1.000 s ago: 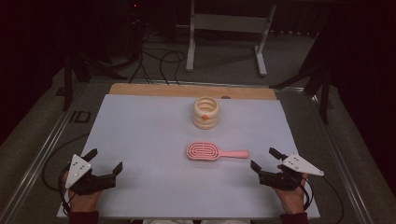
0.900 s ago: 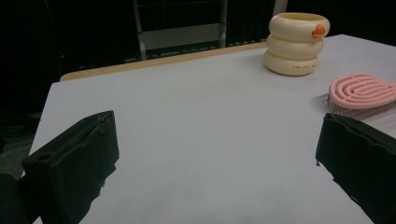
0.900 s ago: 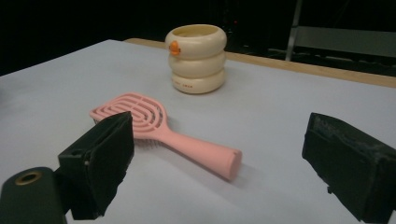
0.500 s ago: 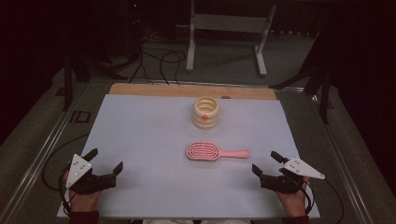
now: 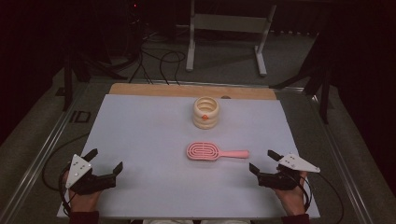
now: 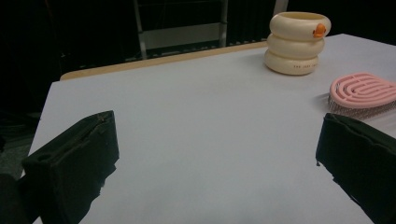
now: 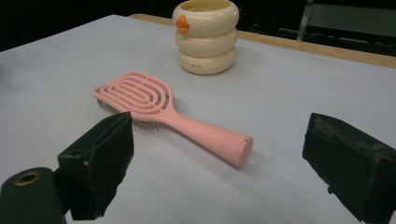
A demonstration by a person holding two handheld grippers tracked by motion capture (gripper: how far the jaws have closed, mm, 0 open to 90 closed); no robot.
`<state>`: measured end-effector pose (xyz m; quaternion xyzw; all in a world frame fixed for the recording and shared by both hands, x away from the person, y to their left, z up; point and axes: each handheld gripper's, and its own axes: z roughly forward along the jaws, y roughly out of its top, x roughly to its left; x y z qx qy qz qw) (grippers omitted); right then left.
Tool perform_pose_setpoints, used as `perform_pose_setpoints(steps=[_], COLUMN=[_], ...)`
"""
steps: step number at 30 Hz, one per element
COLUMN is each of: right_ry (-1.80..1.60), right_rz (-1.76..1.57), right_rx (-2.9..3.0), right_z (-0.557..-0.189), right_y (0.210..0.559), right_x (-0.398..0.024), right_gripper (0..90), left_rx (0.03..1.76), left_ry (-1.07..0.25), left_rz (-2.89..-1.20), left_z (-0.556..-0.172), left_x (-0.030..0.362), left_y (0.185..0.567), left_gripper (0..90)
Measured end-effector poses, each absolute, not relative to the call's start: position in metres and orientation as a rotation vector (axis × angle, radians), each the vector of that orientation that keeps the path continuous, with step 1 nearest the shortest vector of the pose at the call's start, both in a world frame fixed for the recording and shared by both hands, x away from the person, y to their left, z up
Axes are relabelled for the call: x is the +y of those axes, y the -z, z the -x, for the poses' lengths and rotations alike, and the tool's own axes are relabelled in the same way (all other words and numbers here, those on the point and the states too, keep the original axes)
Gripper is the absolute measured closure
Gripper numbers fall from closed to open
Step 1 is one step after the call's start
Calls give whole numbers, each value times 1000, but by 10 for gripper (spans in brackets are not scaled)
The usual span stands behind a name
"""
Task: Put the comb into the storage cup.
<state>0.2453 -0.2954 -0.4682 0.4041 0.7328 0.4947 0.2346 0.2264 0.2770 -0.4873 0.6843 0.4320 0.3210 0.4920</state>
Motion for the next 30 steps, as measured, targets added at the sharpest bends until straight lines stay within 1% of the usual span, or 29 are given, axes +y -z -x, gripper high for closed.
perform_pose_setpoints(steps=[11, 30], right_ry=[-1327, -1190], right_rz=[-1091, -1050], right_rx=[2056, 2185], right_z=[-253, -284], right_y=[459, 438], right_x=[-289, -265], right_gripper=[90, 90], left_rx=[1047, 1044], left_ry=[-778, -777], left_rz=[-1664, -1662], left_z=[-226, -226], left_x=[276, 276], left_y=[488, 487], left_gripper=[0, 0])
